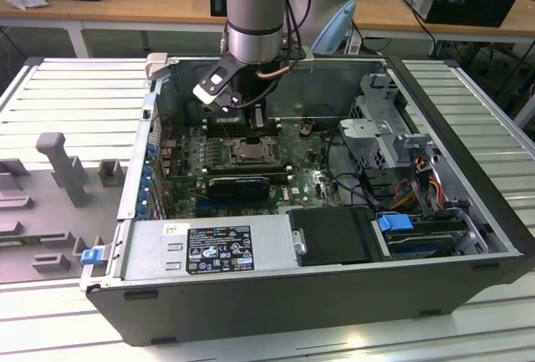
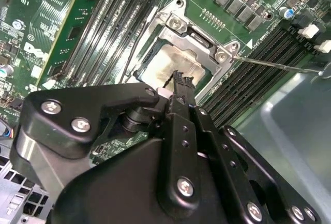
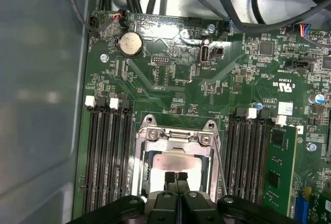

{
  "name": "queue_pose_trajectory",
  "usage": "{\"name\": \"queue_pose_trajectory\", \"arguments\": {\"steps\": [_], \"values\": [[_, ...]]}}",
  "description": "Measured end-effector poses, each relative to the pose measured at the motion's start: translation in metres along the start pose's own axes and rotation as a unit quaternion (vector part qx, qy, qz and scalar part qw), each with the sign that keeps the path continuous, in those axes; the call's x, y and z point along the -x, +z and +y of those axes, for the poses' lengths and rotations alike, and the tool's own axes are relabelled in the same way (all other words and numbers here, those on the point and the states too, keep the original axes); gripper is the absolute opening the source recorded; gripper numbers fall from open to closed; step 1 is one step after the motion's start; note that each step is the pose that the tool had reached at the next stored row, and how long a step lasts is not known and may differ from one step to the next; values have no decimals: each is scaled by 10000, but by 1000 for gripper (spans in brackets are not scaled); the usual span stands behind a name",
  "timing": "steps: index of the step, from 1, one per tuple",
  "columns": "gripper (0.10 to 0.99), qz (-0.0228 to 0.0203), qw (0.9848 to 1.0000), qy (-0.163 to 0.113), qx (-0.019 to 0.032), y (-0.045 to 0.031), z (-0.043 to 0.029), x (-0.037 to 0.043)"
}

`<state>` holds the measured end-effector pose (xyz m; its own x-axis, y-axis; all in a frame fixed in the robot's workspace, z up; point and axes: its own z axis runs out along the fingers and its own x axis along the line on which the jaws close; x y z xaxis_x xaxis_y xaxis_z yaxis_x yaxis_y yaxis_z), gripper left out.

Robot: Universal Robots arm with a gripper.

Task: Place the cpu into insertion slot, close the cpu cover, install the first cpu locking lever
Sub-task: 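Close the cpu cover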

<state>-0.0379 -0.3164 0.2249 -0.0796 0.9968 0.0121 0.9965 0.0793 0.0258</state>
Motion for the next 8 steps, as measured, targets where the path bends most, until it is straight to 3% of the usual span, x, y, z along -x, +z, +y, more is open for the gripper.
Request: {"name": "queue_pose_trajectory", "arguments": {"steps": [8], "values": [[106, -1, 10000, 0, 0, -207, 5, -3]]}}
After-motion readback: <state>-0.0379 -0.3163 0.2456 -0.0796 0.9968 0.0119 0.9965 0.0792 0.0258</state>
